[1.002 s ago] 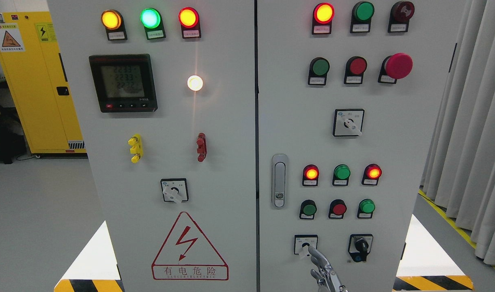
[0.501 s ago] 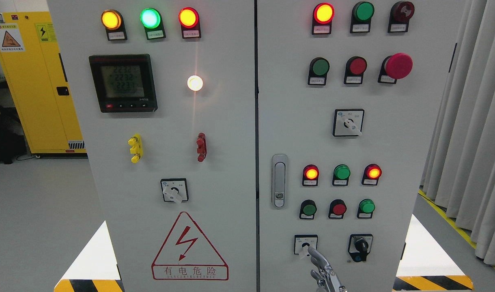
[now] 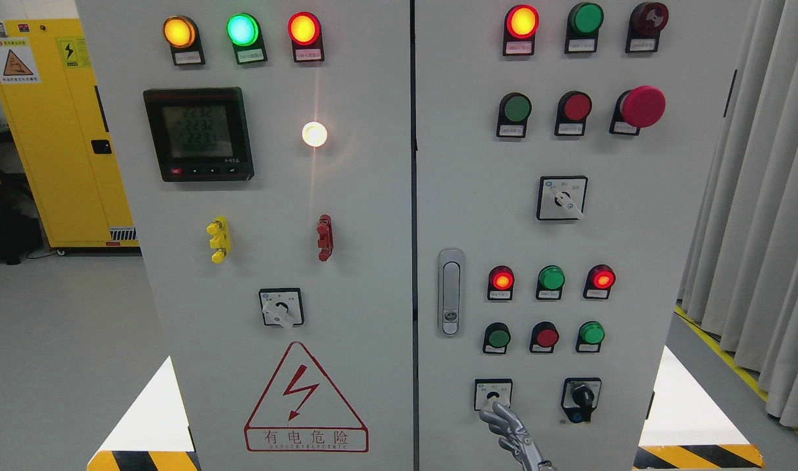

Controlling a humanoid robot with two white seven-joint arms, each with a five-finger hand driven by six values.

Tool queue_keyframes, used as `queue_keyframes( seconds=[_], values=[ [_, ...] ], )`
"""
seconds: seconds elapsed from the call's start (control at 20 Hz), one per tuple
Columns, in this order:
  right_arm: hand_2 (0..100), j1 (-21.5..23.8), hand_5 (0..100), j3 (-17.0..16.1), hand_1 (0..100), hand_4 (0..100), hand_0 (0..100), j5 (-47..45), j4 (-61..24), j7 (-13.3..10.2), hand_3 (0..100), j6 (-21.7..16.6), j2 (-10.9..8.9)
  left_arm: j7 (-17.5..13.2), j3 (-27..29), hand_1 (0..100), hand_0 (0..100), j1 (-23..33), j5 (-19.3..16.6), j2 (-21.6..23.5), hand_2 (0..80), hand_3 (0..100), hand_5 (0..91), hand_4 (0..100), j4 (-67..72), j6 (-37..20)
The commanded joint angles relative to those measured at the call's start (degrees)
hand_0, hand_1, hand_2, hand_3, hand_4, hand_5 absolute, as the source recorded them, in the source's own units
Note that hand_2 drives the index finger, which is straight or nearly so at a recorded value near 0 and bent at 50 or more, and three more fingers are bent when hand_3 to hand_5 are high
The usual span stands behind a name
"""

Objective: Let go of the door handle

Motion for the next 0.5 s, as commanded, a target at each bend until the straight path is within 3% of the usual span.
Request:
queue_keyframes(
  seconds=[0.0, 0.1, 0.35, 0.45],
  values=[
    [0, -1.80, 100, -0.25, 44, 96, 34, 13.85, 0.30, -2.25, 85, 2.84, 1.45, -0.02, 0.00, 56, 12, 0.00, 0.00, 0.00, 0.0, 0, 0.0, 0, -0.70, 0.01],
    [0, -2.77, 100, -0.25, 44, 99, 31, 18.86, 1.17, -2.96, 93, 3.02, 1.98, -0.02, 0.00, 56, 12, 0.00, 0.00, 0.00, 0.0, 0, 0.0, 0, -0.70, 0.01],
    [0, -3.56, 100, -0.25, 44, 100, 26, 29.06, 3.02, -4.10, 98, 3.02, 2.68, -0.02, 0.00, 56, 12, 0.00, 0.00, 0.00, 0.0, 0, 0.0, 0, -0.70, 0.01],
    [0, -4.87, 100, -0.25, 44, 100, 25, 33.02, 3.90, -4.89, 99, 3.02, 4.09, -0.02, 0.00, 56, 12, 0.00, 0.00, 0.00, 0.0, 0, 0.0, 0, -0.70, 0.01]
  ],
)
